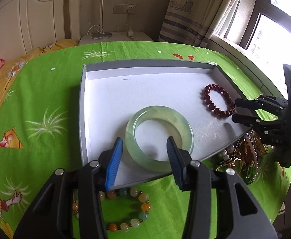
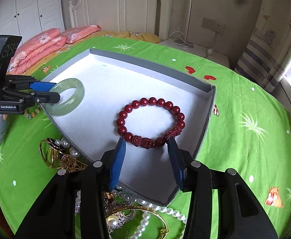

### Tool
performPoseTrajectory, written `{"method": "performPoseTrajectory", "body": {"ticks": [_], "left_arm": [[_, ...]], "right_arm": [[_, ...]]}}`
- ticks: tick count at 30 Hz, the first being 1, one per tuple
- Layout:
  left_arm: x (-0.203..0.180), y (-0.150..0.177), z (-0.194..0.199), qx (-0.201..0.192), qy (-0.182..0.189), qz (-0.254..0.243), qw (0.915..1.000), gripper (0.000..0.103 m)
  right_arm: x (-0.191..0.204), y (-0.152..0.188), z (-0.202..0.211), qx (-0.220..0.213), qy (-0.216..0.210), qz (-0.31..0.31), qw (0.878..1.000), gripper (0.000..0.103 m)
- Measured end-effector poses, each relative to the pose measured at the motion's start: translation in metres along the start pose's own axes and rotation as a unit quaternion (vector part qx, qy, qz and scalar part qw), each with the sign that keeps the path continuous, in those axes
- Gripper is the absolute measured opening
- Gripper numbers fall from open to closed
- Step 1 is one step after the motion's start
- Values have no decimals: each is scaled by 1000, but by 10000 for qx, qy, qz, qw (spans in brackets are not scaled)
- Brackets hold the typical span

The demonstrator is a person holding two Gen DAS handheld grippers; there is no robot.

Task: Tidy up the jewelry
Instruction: 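Withdraw both open tools from the box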

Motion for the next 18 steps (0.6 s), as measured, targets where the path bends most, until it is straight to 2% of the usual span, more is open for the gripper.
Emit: {"method": "performPoseTrajectory", "body": {"ticks": [7, 14, 16, 18], "left_arm": [[-23, 49, 31, -215, 2, -149, 9997, 45], [-35, 81, 53, -366, -112, -170, 9991, 46], [-37, 84, 56, -364, -89, -178, 9991, 48], [-42, 84, 60, -449, -52, -225, 9987, 59]], "right_arm": [[25, 37, 41, -22, 98, -138, 9999, 43], [46, 58, 67, -47, 126, -241, 9996, 46], [49, 59, 70, -28, 127, -265, 9996, 47], [48, 59, 76, -144, 82, -388, 9991, 59]]}}
Point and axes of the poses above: each gripper's, at about its wrist camera, not at the fingertips, and z roughly against the way its jaws point, x to its left, y to its underside, the point moved 5 cm from there along -z, roughly the way its jaws point, and after that the axes turned 15 degrees about y, right-handed, at the moved point
